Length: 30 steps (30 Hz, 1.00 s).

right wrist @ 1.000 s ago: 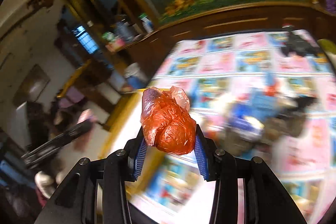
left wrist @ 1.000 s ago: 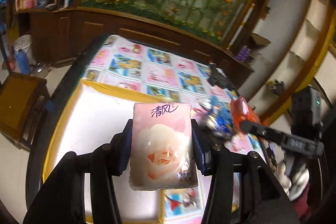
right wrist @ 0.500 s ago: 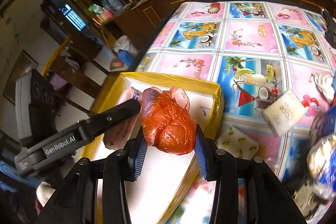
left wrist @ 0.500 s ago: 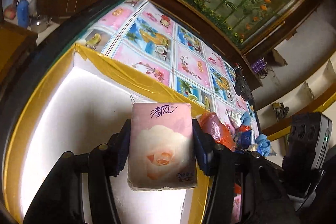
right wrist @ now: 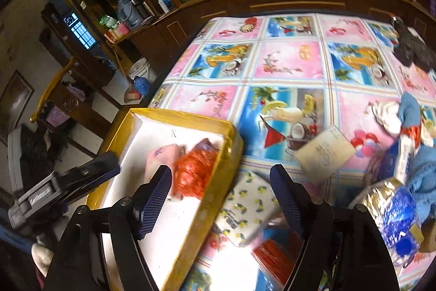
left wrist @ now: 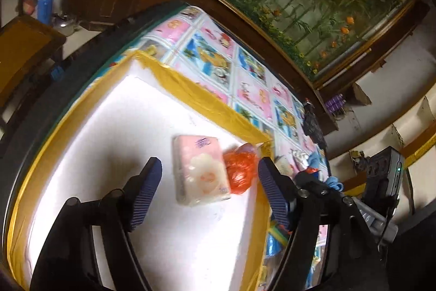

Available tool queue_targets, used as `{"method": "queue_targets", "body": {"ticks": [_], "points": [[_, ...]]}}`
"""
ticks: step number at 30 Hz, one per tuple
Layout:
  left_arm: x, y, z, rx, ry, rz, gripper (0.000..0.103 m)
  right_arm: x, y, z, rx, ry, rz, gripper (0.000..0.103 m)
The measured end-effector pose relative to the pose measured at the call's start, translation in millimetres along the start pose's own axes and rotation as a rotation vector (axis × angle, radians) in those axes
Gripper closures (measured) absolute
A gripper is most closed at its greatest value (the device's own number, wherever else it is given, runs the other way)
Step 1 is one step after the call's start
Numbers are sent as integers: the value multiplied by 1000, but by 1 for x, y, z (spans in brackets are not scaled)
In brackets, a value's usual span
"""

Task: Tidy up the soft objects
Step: 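Carry both items into the yellow-rimmed box and open both tools, then grasp the lemon-print tissue pack with the left tool while the right tool grasps the brown knit ball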

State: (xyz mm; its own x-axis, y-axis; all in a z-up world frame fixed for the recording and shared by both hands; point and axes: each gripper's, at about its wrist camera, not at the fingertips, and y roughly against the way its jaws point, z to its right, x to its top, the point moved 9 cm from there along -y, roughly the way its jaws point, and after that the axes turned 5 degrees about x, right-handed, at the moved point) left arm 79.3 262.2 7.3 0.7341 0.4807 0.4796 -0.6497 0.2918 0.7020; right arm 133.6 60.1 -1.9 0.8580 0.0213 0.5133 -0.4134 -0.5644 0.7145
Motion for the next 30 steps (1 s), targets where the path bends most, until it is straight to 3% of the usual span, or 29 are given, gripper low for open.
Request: {"method": "queue_targets", "body": {"ticks": [3,5,8,11,14,20,23,27,29,30], "points": [[-12,-8,-21,52,46,-14,30,-2,-4,3,108,-99,-31,27],[-19,-15,-30,47,93,-43,30,-2,-14,8,151,-160,-52,27],[-26,-16,-34,36,118,-49,30,0,-30,21,155,-227,-69,26],[-28,-12,-29,49,84,-29,30,2,-43,32,120,-242,-89,26],[-28,-13,-26,49,79,-28,30,-1,-48,27,174,-245,-116,26],[-31,-17,-31,85,95,-17,30,-36,-43,3,308,-216,-257,26],[-32,-6,-21,74,62,5,30,-38,-10,2,331,-181,-174,25],[-42,17,27,31,-68,32,30,-43,39,18,308,-139,-59,20],[-49,16,54,81,-190,29,30,-52,60,34,252,-113,-6,18],[-53,13,65,148,-278,42,30,-56,68,41,222,-102,17,18]]}}
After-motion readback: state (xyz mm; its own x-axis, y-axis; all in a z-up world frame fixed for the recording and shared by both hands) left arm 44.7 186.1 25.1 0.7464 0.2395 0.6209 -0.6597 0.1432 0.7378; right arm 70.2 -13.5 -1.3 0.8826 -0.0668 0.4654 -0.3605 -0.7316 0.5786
